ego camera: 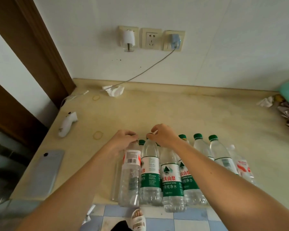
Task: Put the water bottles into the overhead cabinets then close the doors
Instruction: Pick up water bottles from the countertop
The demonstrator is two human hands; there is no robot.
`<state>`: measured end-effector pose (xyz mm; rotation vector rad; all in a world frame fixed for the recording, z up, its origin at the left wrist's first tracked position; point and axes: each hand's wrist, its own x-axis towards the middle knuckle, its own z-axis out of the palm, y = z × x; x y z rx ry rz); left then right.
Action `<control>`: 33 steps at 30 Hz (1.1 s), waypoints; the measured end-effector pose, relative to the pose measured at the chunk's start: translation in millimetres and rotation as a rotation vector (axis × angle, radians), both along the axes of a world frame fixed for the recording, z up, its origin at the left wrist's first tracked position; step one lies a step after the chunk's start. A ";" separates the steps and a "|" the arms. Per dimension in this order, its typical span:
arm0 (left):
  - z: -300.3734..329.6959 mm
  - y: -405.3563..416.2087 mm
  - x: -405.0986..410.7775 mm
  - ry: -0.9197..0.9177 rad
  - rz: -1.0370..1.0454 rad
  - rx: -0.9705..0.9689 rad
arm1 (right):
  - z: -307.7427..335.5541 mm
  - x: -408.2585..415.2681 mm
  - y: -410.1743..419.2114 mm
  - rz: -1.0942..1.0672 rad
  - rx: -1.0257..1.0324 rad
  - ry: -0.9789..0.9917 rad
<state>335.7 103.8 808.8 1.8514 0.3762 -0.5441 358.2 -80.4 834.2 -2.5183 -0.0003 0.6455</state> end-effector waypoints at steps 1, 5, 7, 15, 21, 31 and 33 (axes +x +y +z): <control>-1.1 -0.2 0.2 0.015 0.012 -0.037 | -1.5 2.9 0.3 0.019 -0.013 0.036; -2.8 2.7 3.4 0.035 0.016 -0.111 | -0.9 10.9 -0.8 -0.008 0.098 0.132; -2.0 6.5 6.8 0.037 0.008 -0.131 | 2.7 15.8 -3.7 -0.023 0.149 0.149; 28.3 7.6 30.1 -0.084 0.055 -0.214 | 41.8 39.2 -23.0 -0.031 0.369 0.050; 88.3 -1.7 66.9 -0.417 0.034 -0.153 | 105.7 66.4 -44.7 -0.031 0.472 -0.233; 101.8 -40.8 88.7 -0.751 0.016 0.092 | 97.2 76.2 -58.7 -0.011 0.309 -0.570; 90.3 -46.3 90.4 -0.768 0.011 0.138 | 81.2 78.0 -61.1 -0.035 0.320 -0.531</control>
